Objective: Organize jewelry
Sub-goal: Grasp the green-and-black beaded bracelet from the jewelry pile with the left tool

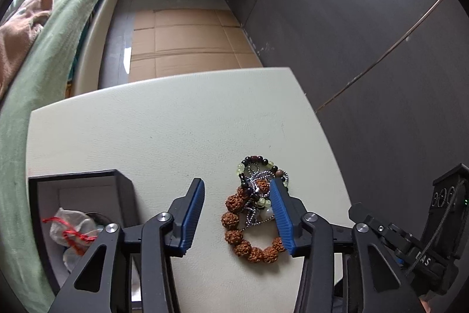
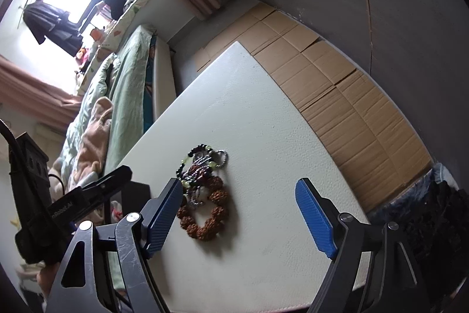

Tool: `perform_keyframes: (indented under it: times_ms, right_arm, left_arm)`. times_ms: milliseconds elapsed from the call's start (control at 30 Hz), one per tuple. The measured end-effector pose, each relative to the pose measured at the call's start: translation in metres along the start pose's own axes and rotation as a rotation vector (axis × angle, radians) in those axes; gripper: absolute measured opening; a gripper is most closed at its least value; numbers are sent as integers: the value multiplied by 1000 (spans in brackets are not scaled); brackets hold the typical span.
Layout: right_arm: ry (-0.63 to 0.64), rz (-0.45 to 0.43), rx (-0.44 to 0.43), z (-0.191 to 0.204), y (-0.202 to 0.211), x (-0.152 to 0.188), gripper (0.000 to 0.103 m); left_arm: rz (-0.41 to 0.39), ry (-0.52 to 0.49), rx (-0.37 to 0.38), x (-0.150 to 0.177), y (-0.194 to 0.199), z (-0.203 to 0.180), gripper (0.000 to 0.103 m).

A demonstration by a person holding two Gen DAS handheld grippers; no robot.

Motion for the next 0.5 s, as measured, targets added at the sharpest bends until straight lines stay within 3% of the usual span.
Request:
perform_keyframes:
  times_ms: [233,433,500]
  right_arm:
    - [-19,-26,-23,-11,-16,5,72]
    - [-38,-28,-29,-20,-22,8,72]
    - [-33,-37,-28,-20,-21,7,72]
  left_arm:
    - [99,27,-10,0,-40,-1,34]
    - [122,13,1,0,-59,-9,33]
    - [120,21,12,-2,-60,-11,21]
Point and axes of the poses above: each gripper's, at about its wrist camera, not at the fingertips, and y roughly against the way its jaws point, z to its left, x to its underside, the point moved 4 cm from there along -y, roughly the way its jaws point, and after that the axes turned 1 degree about -x, right-handed, at the moved point
